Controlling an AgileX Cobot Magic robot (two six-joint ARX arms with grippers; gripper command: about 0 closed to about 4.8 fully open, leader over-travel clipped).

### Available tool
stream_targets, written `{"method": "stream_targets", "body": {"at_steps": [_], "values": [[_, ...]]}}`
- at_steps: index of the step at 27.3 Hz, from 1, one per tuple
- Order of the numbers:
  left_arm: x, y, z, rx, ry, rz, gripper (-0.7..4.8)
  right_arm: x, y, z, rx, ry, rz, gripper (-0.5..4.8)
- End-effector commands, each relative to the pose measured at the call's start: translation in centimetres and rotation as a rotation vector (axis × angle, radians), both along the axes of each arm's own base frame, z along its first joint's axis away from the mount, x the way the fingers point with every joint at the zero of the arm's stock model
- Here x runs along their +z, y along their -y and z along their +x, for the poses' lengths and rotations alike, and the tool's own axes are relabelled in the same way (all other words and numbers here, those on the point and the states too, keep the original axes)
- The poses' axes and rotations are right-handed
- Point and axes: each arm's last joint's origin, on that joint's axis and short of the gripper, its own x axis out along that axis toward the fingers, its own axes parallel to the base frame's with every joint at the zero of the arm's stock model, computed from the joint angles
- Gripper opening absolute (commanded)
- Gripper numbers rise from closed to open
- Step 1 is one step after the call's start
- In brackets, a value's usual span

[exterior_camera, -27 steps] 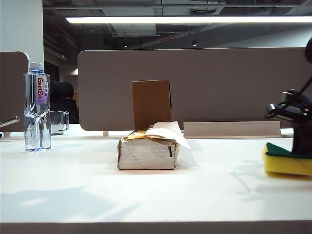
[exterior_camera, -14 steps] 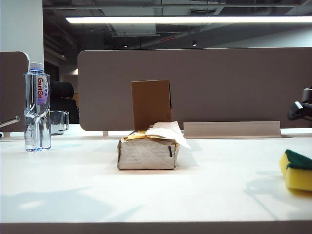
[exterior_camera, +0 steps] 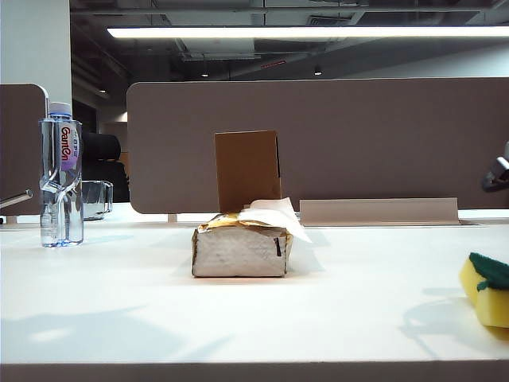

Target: Move the sponge from right to left to wipe the table, avoiding obstacles on the table, and finally reaching the bottle of mineral water.

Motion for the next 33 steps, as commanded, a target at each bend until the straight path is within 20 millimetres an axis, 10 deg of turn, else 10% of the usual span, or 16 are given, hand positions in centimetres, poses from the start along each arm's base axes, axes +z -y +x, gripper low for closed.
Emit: {"method": "stream_targets", "body": {"at_steps": [1, 25, 33], "values": [[0.3, 0.0, -0.1, -0.008, 0.022, 0.001, 4.44, -0.3, 0.1, -0.3, 0.0, -0.036, -0.009, -0.06], [0.3, 0.0, -0.1, -0.008, 0.021, 0.001, 4.44, -0.7, -4.6, 0.2, 0.041, 0.045, 0.04, -0.06], [0.3, 0.0, -0.4, -0.008, 0.026, 0.0, 4.44, -3.1, -9.2, 0.6, 0.133, -0.011, 0.083, -0.06]]}}
